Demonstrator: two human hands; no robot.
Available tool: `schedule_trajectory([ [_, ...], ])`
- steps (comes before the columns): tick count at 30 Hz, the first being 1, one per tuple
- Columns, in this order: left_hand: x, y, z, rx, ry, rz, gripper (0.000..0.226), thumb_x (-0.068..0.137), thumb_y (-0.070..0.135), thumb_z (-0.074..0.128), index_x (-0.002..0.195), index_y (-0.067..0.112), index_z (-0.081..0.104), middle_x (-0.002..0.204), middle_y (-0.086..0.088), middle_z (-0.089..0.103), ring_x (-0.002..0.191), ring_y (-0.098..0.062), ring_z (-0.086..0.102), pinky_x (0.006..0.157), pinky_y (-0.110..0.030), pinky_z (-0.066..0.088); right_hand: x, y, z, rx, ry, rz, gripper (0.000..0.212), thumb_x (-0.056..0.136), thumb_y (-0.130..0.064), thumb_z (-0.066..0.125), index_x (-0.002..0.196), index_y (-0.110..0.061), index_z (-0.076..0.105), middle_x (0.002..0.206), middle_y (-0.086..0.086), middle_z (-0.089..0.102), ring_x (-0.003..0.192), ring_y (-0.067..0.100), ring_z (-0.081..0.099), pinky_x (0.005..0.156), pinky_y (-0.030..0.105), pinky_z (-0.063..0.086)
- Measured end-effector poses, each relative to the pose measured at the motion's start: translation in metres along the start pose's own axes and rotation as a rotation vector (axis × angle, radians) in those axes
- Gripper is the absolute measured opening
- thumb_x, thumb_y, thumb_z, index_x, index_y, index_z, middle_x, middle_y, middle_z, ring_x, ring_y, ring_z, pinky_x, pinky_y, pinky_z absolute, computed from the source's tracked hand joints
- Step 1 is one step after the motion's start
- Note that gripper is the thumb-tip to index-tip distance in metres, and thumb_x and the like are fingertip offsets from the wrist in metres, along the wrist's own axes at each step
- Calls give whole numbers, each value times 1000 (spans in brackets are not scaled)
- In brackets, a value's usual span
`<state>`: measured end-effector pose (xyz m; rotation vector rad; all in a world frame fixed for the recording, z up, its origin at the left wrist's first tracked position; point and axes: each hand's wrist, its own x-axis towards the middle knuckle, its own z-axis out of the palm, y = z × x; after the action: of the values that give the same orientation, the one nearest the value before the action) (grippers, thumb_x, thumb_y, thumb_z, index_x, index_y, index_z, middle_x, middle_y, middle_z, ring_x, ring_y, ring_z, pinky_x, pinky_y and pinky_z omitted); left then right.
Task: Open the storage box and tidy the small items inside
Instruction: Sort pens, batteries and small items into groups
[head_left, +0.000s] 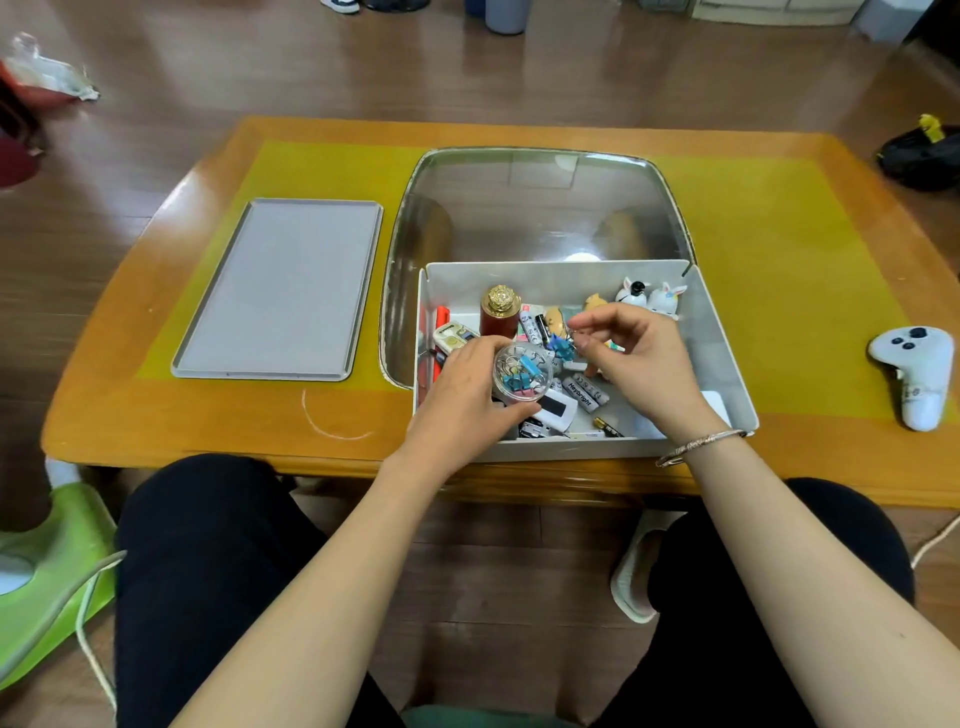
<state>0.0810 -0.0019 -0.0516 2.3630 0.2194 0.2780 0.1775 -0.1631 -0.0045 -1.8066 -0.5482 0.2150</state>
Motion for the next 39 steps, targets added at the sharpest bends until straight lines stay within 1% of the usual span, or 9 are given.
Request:
schedule_trajectory([
  [7,-2,4,-2,-2,37,34,66,72,37,81,125,24,45,119,8,54,110,-6,48,91,-25,48,-2,-10,10,-12,-15,-36,21,81,2,69,81,-19,68,72,-9,65,64,-5,59,58,13,51],
  [13,-3,5,-2,26,66,37,65,70,40,81,124,25,47,117,8,54,110,-7,47,90,-28,48,-2,-8,19,-109,-11,-20,20,80,4,67,80,-16,68,72,-10,63,67,3,59,67,28,57],
  [17,-4,5,-2,36,78,45,64,71,40,81,123,25,47,116,8,55,109,-6,47,88,-24,47,0,-8,20,-170,39,-35,19,79,2,68,79,-17,68,71,-12,64,66,0,59,66,22,56],
  [22,-4,4,0,52,84,47,65,71,43,80,125,26,48,117,9,55,109,-5,45,88,-22,45,-2,-7,28,-270,62,-123,23,74,6,67,72,-17,68,66,-10,62,58,-1,55,60,7,44],
  [25,-4,4,0,54,89,36,65,72,45,79,125,25,48,118,8,55,109,-6,46,88,-22,45,-2,-6,31,-293,57,-135,21,73,6,67,71,-15,68,63,-10,60,58,-2,54,59,7,43],
  [29,-4,4,1,43,96,51,64,72,46,78,125,25,49,118,8,56,109,-6,46,88,-22,43,-6,-6,37,-266,103,-158,18,74,6,67,71,-12,69,58,3,58,53,4,47,56,12,40],
  [34,-5,3,1,60,105,58,65,72,44,79,126,25,49,120,8,56,112,-7,46,89,-23,42,-3,-10,34,-300,-109,-114,19,77,-2,74,90,-15,74,70,1,68,57,8,56,59,13,47],
  [37,-3,2,1,40,121,20,67,71,46,79,126,25,47,118,8,56,110,-6,47,84,-18,42,1,-10,23,-299,-91,-100,24,77,-2,74,98,-14,72,64,-4,63,52,1,51,58,7,43],
  [39,-3,2,2,45,116,18,67,71,47,78,126,25,47,118,9,55,109,-4,46,82,-16,40,3,-10,19,-308,-86,-85,25,78,2,70,98,-14,71,72,-7,66,54,3,49,59,5,43],
])
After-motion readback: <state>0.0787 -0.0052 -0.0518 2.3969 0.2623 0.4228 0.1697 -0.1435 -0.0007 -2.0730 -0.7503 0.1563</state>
